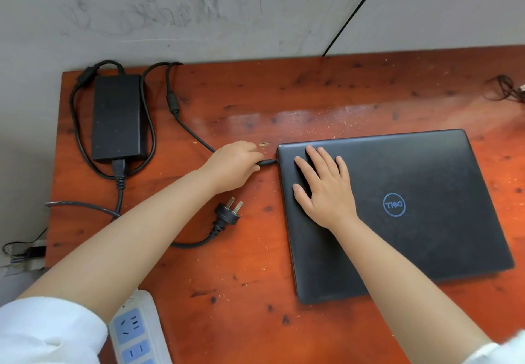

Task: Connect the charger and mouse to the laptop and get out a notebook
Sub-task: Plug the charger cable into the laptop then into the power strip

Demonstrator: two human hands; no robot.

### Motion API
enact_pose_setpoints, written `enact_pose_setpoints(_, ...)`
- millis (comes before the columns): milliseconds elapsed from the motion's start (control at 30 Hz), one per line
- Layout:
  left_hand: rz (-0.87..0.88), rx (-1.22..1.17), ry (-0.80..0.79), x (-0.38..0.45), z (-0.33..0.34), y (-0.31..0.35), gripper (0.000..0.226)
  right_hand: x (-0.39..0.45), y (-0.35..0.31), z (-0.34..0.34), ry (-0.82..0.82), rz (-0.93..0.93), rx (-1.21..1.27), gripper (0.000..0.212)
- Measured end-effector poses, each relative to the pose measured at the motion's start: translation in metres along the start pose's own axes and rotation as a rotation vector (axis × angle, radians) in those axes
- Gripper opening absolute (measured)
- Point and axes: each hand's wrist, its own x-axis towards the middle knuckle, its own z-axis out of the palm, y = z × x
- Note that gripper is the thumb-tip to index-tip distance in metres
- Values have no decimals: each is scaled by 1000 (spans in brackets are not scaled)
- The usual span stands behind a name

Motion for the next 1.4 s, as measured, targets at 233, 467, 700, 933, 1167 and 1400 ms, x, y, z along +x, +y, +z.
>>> enact_pose_setpoints(233,2,-113,84,-9,3,1,26,0,1,1,19,-3,15,53)
enact_pose_setpoints(467,-18,-118,97,-10,3,4,28,0,2,1,9,-7,16,53)
enact_pose_setpoints(700,-46,-95,103,-4,4,8,29,0,0,-1,33,-13,14,52)
enact_pose_setpoints(933,-100,-66,93,1,4,12,28,0,-2,-3,26,-7,-3,51)
enact_pose_setpoints(1167,-80,-97,94,9,3,15,26,1,-3,-5,17,-21,-61,54)
enact_pose_setpoints(1400,-50,-141,72,15,1,13,21,2,-3,-3,32,-37,-121,52)
